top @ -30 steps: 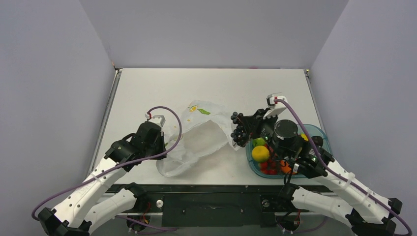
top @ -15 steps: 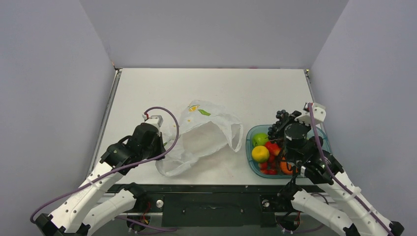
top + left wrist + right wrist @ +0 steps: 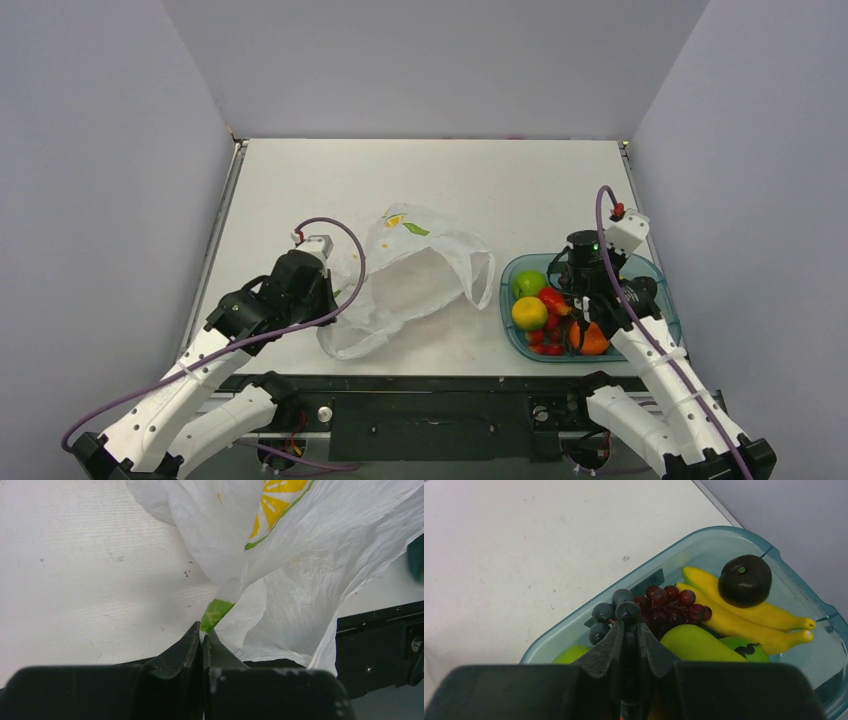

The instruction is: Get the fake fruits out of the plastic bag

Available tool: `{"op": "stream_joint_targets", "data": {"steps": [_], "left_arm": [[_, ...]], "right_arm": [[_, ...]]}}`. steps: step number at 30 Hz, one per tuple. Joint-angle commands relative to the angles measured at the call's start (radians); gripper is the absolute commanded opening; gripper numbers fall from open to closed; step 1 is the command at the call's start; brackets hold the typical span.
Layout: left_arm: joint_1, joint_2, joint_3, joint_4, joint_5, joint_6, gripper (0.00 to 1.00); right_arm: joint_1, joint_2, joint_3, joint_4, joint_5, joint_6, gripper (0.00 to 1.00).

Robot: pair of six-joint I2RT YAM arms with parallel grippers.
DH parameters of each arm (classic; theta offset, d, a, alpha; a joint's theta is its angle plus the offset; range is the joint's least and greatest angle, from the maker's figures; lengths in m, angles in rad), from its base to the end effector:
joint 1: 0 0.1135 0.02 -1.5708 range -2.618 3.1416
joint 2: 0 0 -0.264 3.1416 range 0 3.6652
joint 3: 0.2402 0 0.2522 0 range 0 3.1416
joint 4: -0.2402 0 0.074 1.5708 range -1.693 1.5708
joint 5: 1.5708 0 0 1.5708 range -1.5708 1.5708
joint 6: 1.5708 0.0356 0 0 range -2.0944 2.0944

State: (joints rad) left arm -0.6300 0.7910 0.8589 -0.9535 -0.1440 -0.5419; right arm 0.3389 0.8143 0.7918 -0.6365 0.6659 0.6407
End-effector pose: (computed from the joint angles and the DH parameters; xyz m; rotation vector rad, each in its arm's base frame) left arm 0.1192 -0.0806 0.2931 0.0454 2.4737 -0.3392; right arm 0.1636 0.0343 0.2975 0.6511 1.9720 -0.1525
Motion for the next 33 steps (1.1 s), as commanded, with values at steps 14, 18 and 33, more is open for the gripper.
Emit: {"op": "stream_joint_targets", "data": {"steps": [14,18,33], "left_arm": [[-0.034,0.016,0.003,0.026,-0.011,-0.009,0.0],[-0.048,0.022,0.004,0.022,-0.023,-0.016,0.0],[-0.079,0.039,0.006,0.014,-0.04,-0.026,0.0]], "right_arm": [[-0.056,0.076,-0.159,0.112,-0.181,0.081,0.27],[-0.075,0.061,-0.186,0.117,-0.215,0.071,0.38],[-0.05,-0.08,-0.039,0.074,-0.293,-0.021,0.72]]}}
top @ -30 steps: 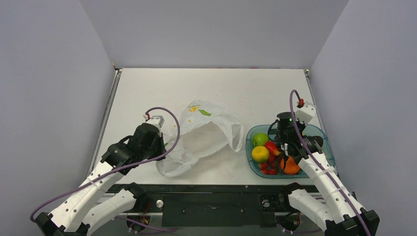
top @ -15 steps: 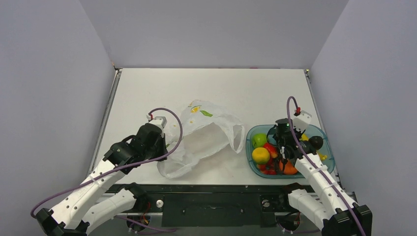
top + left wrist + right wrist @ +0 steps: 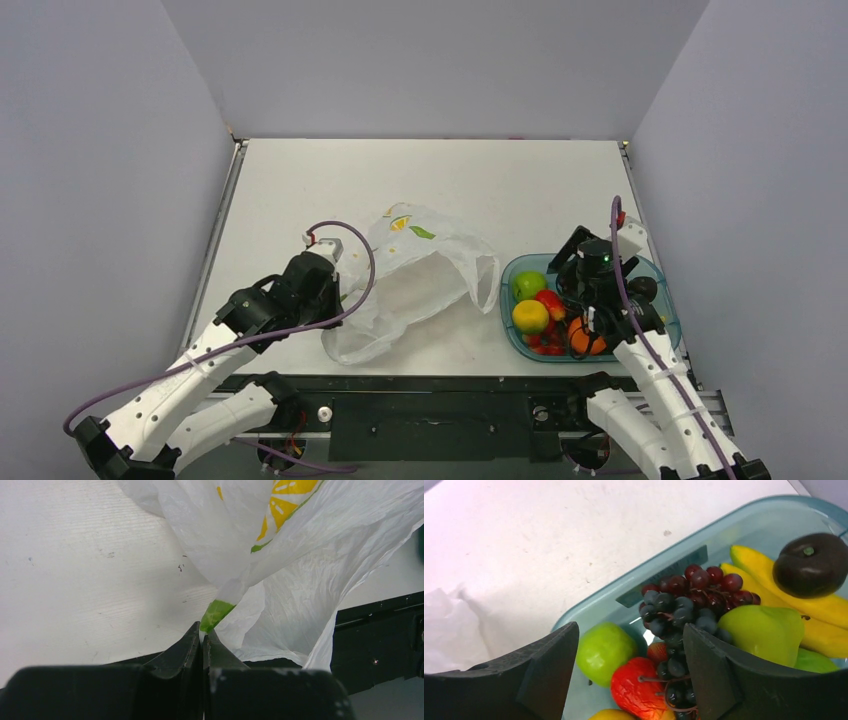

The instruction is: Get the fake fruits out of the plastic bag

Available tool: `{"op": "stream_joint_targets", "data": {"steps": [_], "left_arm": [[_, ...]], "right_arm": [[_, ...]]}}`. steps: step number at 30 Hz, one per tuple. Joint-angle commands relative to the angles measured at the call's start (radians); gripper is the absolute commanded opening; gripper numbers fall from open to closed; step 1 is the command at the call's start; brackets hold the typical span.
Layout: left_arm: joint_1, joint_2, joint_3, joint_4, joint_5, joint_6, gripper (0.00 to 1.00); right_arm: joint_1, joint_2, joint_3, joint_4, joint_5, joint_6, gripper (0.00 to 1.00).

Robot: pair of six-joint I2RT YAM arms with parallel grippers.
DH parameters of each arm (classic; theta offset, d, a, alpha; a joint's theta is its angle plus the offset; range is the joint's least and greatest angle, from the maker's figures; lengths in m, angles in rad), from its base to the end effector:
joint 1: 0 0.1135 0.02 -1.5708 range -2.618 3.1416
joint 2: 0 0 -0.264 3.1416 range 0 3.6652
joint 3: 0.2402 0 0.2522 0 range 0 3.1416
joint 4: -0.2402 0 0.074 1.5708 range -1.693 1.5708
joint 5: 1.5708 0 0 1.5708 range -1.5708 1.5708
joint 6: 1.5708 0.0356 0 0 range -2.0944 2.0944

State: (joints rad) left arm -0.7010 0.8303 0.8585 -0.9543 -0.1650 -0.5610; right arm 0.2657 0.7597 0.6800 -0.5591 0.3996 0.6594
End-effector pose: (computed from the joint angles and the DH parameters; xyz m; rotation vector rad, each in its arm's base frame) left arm 0.1189 -0.0927 0.2880 0.1063 2.5066 -0.3267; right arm 0.1612 0.0295 0.2719 0.6331 2.0586 0.0926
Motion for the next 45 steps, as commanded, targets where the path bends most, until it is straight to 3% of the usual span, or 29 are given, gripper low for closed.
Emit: {"op": "stream_joint_targets", "data": {"steps": [1,4,16,26,31,33,37,40,45], "left_arm": [[-0.009,0.001,0.006,0.014,-0.019,-0.007,0.0],[-0.008,0.01,0.006,0.014,-0.019,-0.008,0.0],[-0.014,0.058,0.01,0.002,-0.041,-0.022,0.0],[-0.015,0.195,0.026,0.008,-0.047,-0.035,0.0],[0.001,0.345,0.081,0.042,-0.088,-0.004,0.0],[0.043,0.429,0.151,0.032,-0.155,0.03,0.0],[0.234,0.601,0.333,0.048,-0.198,0.182,0.0],[0.38,0.705,0.552,0.048,-0.254,0.304,0.0],[0.473,0.874,0.906,0.025,-0.38,0.406,0.0]], "right_arm": [[0.043,-0.027,0.085,-0.002,-0.025,-0.047,0.73],[0.115,-0.022,0.107,0.017,-0.001,-0.08,0.75],[0.61,0.044,0.029,0.24,0.053,-0.149,0.76],[0.654,0.014,-0.142,0.386,0.019,-0.152,0.76],[0.654,-0.052,-0.203,0.422,0.031,-0.179,0.76],[0.654,-0.066,-0.212,0.429,0.033,-0.182,0.76],[0.653,-0.061,-0.207,0.425,0.03,-0.186,0.76],[0.653,-0.059,-0.194,0.397,0.031,-0.182,0.76],[0.653,-0.117,-0.203,0.375,0.036,-0.17,0.76]]}}
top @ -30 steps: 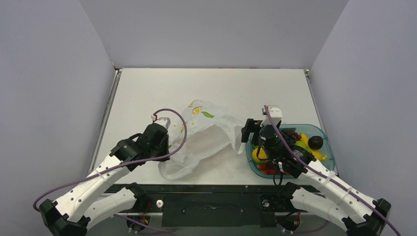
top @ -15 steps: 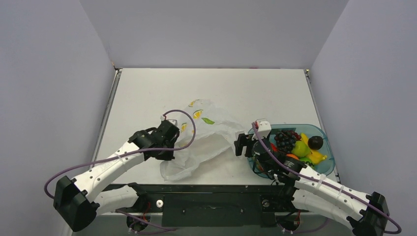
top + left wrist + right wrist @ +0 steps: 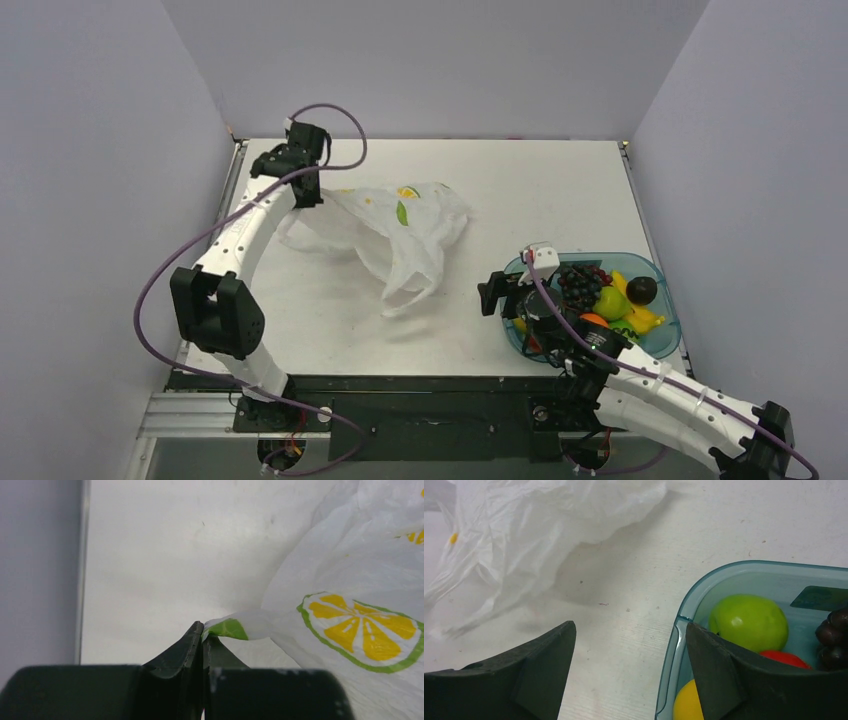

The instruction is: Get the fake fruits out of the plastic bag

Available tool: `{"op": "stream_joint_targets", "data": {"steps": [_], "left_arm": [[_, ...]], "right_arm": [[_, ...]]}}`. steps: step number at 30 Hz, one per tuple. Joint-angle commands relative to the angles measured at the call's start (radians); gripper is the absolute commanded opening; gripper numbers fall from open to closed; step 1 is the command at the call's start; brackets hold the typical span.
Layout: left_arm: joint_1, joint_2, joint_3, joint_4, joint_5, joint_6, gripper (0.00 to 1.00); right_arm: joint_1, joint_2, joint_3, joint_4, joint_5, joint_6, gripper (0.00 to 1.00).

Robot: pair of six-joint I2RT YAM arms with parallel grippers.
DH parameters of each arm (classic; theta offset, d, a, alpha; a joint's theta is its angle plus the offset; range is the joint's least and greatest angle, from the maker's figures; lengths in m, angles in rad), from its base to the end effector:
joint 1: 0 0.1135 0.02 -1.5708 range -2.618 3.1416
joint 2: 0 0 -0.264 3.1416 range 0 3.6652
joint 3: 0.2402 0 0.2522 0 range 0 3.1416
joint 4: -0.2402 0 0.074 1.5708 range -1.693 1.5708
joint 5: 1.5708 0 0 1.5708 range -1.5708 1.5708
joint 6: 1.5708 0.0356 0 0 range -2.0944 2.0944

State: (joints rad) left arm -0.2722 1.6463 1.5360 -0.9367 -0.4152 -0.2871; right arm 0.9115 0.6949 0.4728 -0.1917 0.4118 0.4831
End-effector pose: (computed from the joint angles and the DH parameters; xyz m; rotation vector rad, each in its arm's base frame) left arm 0.3345 -0.0785 0.3171 -0.1604 2.5097 0.3225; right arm 0.1136 0.1233 0.2442 -0.1558 1.9769 0.5093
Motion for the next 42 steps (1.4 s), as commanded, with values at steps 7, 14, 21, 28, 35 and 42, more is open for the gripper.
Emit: {"op": "stream_joint_targets", "data": {"steps": [7,14,21,28,35,42], "left_arm": [[0.167,0.133,0.436,-0.04,-0.074,0.102,0.13],[0.21,0.061,0.346,-0.074,-0.001,0.054,0.49],[0.265,-0.189,0.193,-0.037,0.067,0.016,0.53],[0.306,-0.44,0.198,-0.091,0.267,-0.024,0.53],[0.306,-0.68,0.235,-0.031,0.547,-0.084,0.76],[0.306,-0.969,0.052,0.32,0.687,-0.172,0.93]], "right_arm": [[0.007,-0.114,0.015,-0.05,0.067,0.011,0.76],[0.007,-0.122,0.055,-0.092,0.08,-0.009,0.76],[0.007,-0.137,0.092,-0.144,0.076,0.007,0.76],[0.007,-0.208,0.217,-0.305,0.184,-0.017,0.77],[0.007,-0.262,0.434,-0.458,0.333,-0.082,0.79],[0.007,-0.291,0.614,-0.496,0.405,-0.15,0.79]]}}
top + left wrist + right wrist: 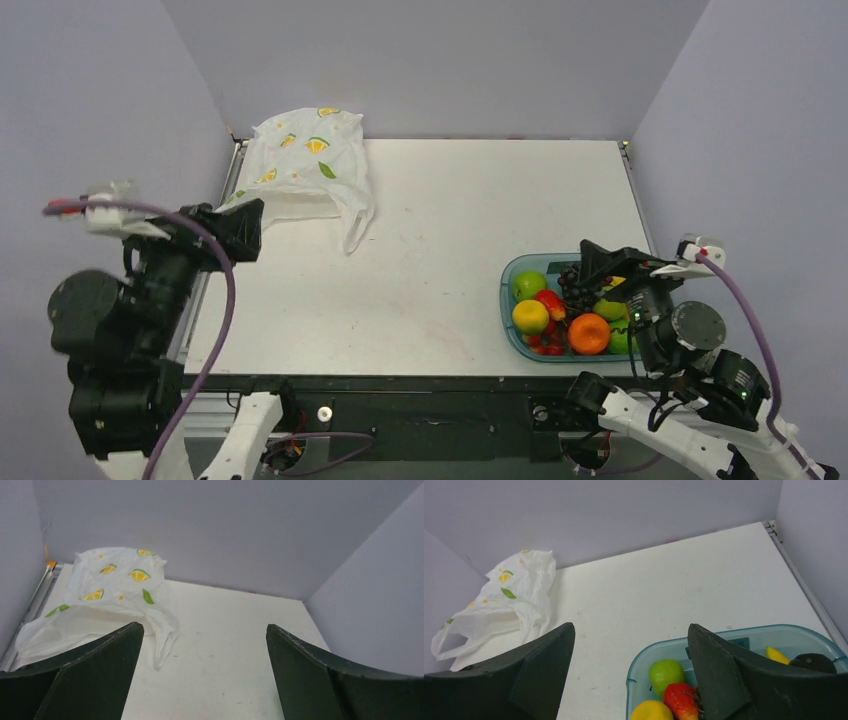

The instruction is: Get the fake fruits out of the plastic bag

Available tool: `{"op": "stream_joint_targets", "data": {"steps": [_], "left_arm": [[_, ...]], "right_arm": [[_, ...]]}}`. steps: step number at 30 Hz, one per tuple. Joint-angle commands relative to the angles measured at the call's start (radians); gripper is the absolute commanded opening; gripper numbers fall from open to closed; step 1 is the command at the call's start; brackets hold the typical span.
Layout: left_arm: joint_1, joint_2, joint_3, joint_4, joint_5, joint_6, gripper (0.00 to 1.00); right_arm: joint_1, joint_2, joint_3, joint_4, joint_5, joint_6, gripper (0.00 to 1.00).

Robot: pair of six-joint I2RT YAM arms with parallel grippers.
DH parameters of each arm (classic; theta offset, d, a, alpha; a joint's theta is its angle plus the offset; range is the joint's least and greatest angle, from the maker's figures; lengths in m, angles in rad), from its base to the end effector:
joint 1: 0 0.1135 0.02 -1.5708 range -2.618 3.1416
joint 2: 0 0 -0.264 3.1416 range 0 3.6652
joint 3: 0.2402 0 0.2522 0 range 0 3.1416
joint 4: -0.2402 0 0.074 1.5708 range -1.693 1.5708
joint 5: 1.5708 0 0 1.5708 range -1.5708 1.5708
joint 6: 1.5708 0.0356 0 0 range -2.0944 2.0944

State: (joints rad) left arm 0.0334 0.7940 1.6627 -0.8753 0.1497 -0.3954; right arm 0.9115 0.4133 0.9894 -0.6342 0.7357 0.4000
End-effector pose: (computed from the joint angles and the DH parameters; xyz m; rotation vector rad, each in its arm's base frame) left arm 0.0567 -0.0034 0.5268 -0.2221 1.5759 -0.4009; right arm 0.0502 0.0258 0.3975 0.1514 1.6225 0.4133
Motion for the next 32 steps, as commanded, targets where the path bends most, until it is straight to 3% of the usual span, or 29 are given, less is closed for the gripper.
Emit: {"op": "stream_joint_targets", "data": {"steps": [1,6,13,28,32], "left_arm": [[0.0,-0.157,-0.093,0.281,0.124,-0.068,0.94],[0.0,-0.242,-0.103,0.364,0.091,-0.056,0.95],[0.0,-0.274,-0.029,0.324,0.051,-0.026,0.96],[0.0,-0.292,-0.003,0.304,0.015,-0.004,0.97],[0.0,-0.292,-0.019,0.306,0.021,-0.005,0.97]], "right_arm": [[0.007,-0.01,0.112,-0.056,0.092,-0.075,0.79],[0.007,-0.019,0.192,-0.062,0.13,-0.11,0.79],[0.007,-0.044,0.227,-0.046,0.136,-0.106,0.79],[0.007,-0.107,0.215,0.009,0.179,-0.118,0.86],[0.006,-0.13,0.147,0.071,0.19,-0.146,0.86]]}}
